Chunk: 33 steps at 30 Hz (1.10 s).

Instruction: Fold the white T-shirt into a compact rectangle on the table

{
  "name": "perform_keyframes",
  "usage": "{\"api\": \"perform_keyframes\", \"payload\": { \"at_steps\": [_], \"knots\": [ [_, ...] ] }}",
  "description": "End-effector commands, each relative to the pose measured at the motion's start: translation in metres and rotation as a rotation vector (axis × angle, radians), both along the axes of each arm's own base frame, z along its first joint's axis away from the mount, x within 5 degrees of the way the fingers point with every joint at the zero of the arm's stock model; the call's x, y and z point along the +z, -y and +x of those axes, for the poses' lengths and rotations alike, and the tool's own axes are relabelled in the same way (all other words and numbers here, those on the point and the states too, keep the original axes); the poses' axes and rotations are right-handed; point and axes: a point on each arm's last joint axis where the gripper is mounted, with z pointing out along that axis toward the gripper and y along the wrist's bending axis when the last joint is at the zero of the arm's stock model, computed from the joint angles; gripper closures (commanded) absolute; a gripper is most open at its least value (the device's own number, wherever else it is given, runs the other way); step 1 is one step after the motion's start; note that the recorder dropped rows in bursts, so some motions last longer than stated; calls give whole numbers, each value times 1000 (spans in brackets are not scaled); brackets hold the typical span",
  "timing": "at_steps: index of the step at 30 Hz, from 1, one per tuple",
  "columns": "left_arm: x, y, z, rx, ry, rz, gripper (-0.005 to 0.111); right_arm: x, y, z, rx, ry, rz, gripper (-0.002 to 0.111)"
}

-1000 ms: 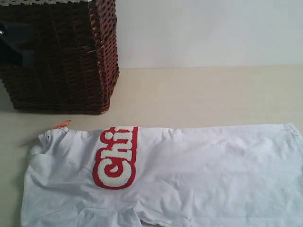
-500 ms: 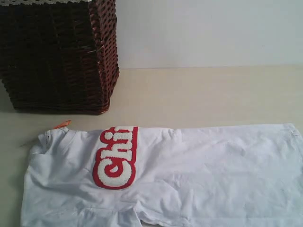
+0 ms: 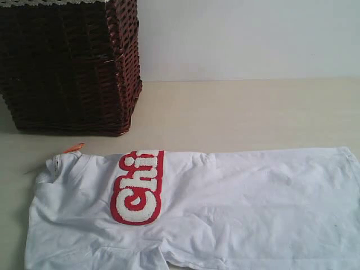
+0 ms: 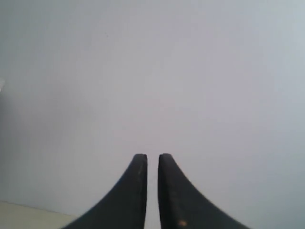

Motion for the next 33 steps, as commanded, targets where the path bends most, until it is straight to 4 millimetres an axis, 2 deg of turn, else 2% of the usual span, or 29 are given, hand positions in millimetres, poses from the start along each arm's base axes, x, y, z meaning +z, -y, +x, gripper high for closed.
{"api": "perform_keyframes", "payload": {
  "at_steps": [1, 4, 8, 13, 16, 20, 24, 31, 33],
  "knots": [
    [-32, -2, -7, -8, -75, 82, 107, -30, -6, -16, -2, 18, -58, 87],
    [-48, -2, -10, -19, -116, 102, 107, -54, -12, -19, 24, -56, -191, 76],
    [-55, -3, -12, -20, -135, 104, 107, -76, -13, -19, 48, -153, -157, 65],
    [-53, -2, -12, -24, -124, 102, 107, -84, -11, -18, 31, -217, -214, 65],
    [-53, -2, -12, -24, -124, 102, 107, -92, -11, -15, 51, -243, -116, 65],
    [-53, -2, -12, -24, -124, 102, 107, -113, -10, -11, 65, -310, -10, 65],
    [-53, -2, -12, -24, -124, 102, 107, -132, -9, -8, 105, -330, -68, 65],
    [-53, -2, -12, -24, -124, 102, 107, -140, -17, -11, 276, -339, -116, 65],
    [-53, -2, -12, -24, -124, 102, 107, -140, -16, -11, 294, -323, -62, 65]
  ]
}}
